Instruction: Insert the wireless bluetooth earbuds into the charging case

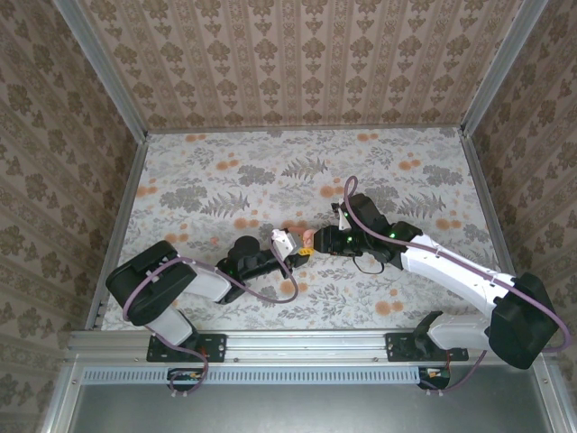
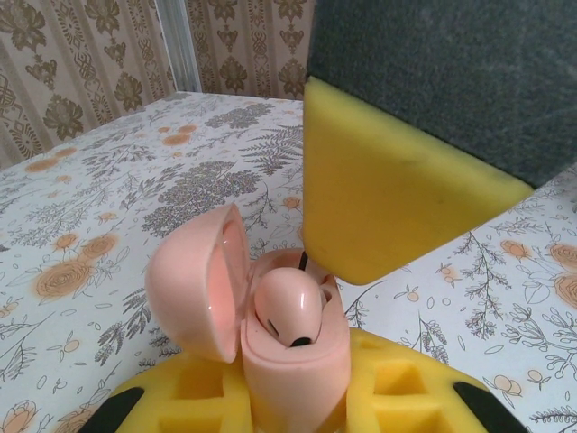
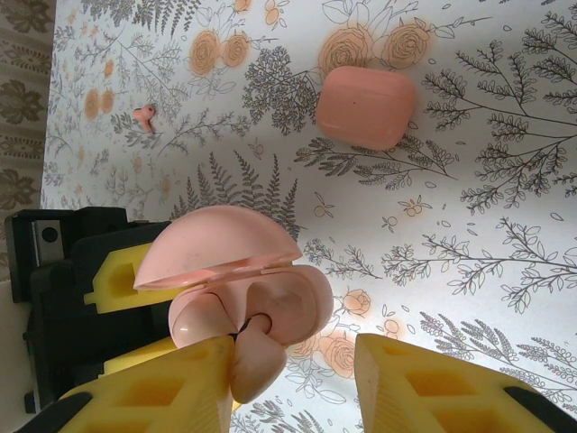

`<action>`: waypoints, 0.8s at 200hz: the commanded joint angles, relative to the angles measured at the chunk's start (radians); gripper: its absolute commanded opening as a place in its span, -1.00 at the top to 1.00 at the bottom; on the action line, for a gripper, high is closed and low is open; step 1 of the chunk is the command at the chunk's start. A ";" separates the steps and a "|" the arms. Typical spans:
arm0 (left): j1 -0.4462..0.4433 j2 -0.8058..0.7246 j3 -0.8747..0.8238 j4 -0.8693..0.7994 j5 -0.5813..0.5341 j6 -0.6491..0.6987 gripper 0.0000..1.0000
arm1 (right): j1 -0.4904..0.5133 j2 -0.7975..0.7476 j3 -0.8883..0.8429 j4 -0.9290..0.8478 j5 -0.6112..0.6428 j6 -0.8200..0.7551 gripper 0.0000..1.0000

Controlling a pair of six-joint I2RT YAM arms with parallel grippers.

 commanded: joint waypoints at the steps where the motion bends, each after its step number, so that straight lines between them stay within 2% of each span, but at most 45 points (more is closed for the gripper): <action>1: 0.006 -0.032 -0.008 0.016 -0.003 0.017 0.76 | -0.007 -0.012 0.000 -0.029 0.023 -0.015 0.20; 160: 0.005 -0.037 0.002 0.005 0.001 0.019 0.76 | -0.021 -0.041 -0.009 -0.045 0.031 -0.019 0.17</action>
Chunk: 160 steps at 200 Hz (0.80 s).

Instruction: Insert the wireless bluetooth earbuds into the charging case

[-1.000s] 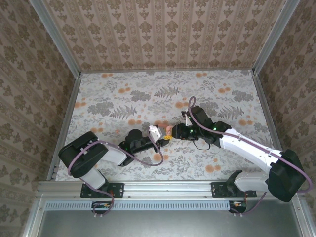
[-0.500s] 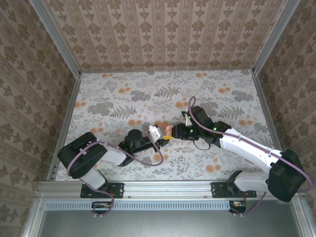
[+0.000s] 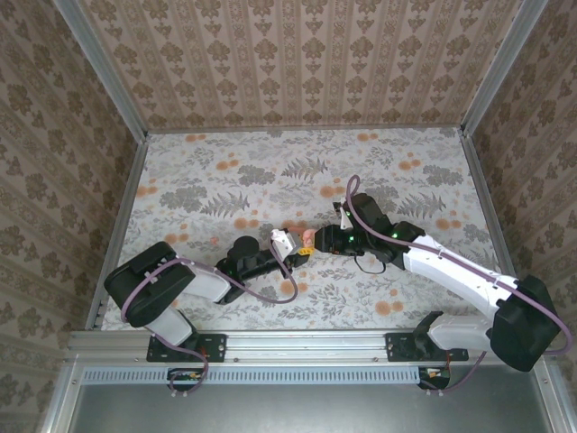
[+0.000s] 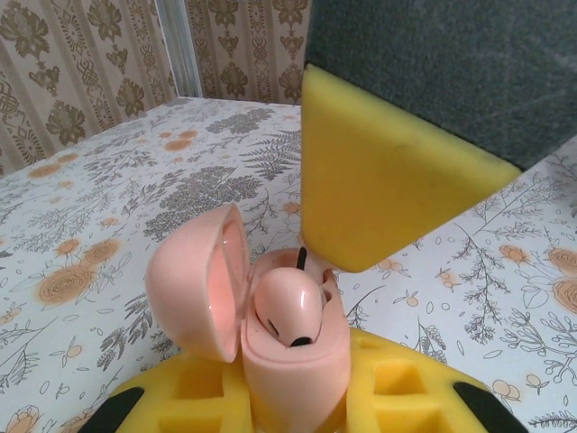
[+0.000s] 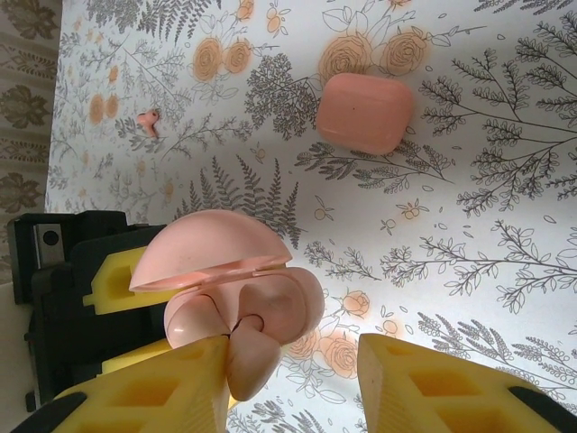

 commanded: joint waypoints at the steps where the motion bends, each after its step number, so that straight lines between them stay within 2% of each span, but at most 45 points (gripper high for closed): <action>1: 0.006 -0.028 0.004 0.006 0.003 0.019 0.76 | -0.011 -0.023 -0.008 -0.037 0.031 -0.016 0.17; 160: 0.006 -0.033 -0.003 0.004 0.000 0.017 0.76 | -0.025 -0.029 -0.018 -0.039 0.028 -0.022 0.11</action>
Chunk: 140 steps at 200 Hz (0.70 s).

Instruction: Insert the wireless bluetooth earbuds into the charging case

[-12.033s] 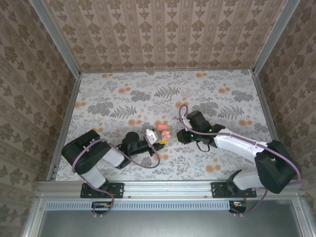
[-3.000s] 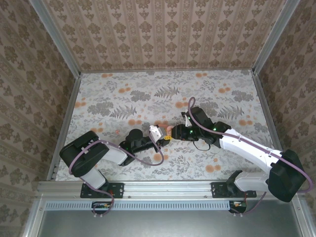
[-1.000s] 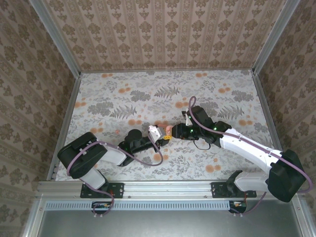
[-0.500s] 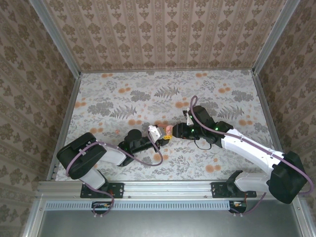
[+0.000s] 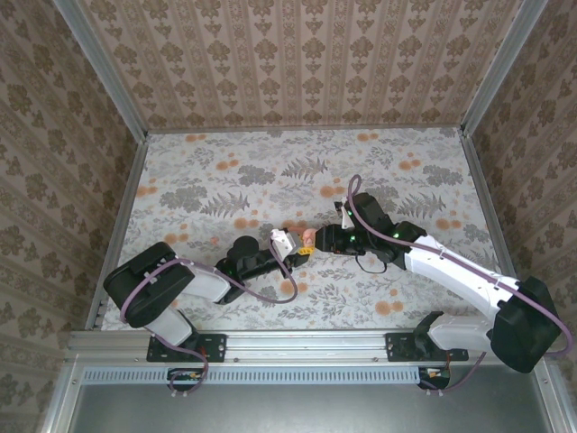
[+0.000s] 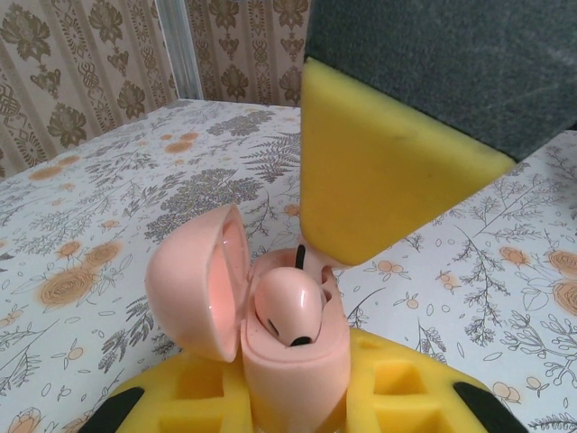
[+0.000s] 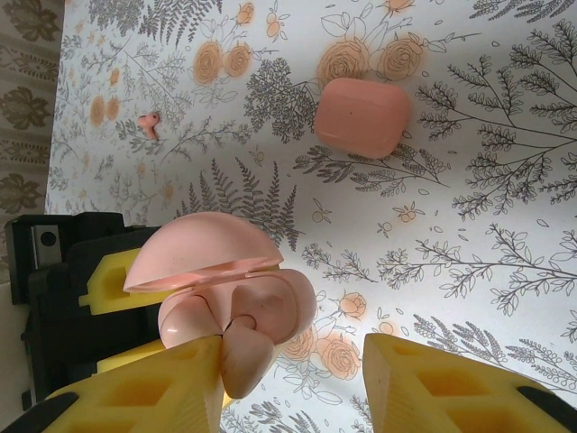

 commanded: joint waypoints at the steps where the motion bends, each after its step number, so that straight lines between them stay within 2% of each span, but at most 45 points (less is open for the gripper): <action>1: 0.006 -0.028 -0.003 0.004 0.000 0.018 0.76 | -0.015 -0.022 -0.013 -0.040 0.028 -0.010 0.12; 60: 0.006 -0.030 -0.004 0.004 -0.003 0.017 0.76 | -0.019 -0.027 -0.013 -0.035 0.023 -0.013 0.12; 140: 0.007 -0.035 -0.004 0.000 -0.001 0.018 0.76 | -0.019 -0.058 -0.029 0.068 -0.064 -0.031 0.12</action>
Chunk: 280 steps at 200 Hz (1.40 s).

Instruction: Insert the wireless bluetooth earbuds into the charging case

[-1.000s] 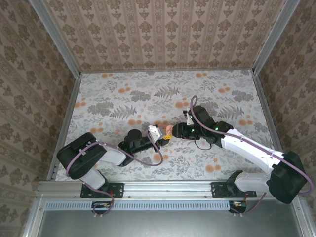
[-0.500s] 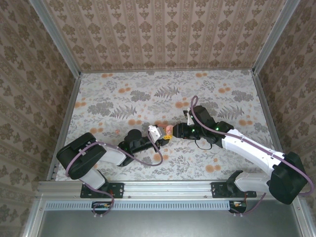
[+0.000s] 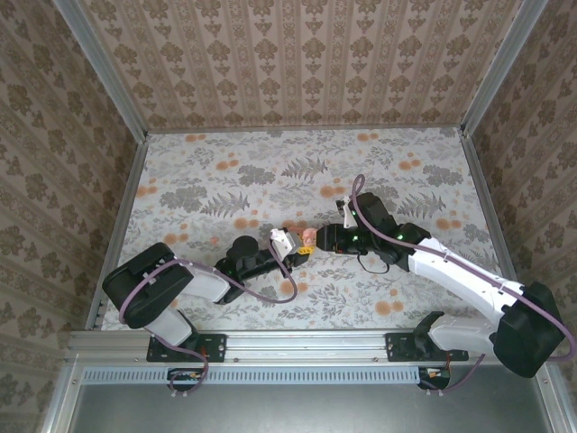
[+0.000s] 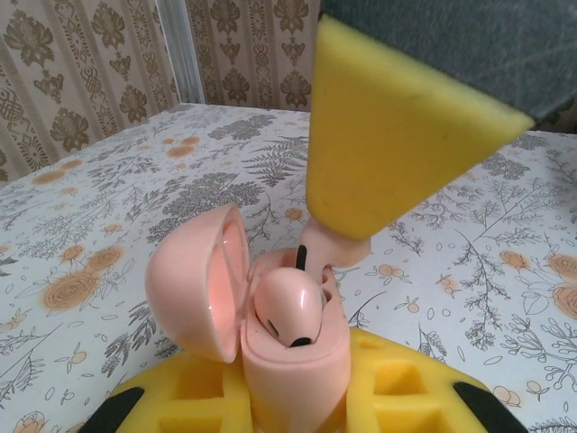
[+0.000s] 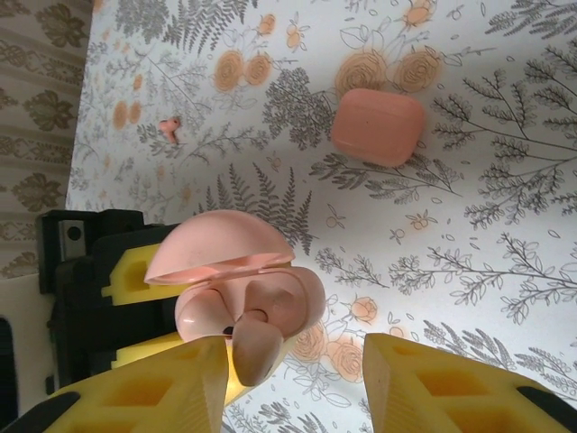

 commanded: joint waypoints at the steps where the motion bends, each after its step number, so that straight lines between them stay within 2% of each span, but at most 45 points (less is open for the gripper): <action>1: 0.006 -0.026 -0.004 0.000 -0.001 0.018 0.76 | -0.007 -0.026 -0.012 0.036 -0.032 -0.020 0.12; 104: 0.007 -0.051 -0.006 -0.027 -0.011 0.032 0.76 | 0.014 -0.108 -0.006 -0.092 0.007 -0.031 0.19; 185: 0.005 -0.055 -0.006 -0.031 -0.012 0.032 0.76 | 0.038 -0.033 0.016 -0.037 -0.055 -0.051 0.29; 244: 0.006 -0.054 -0.003 -0.031 -0.009 0.032 0.76 | 0.038 0.011 0.031 -0.037 -0.032 -0.060 0.30; 280: 0.005 -0.063 -0.007 -0.030 -0.009 0.032 0.76 | 0.034 0.010 0.035 -0.056 0.025 -0.055 0.37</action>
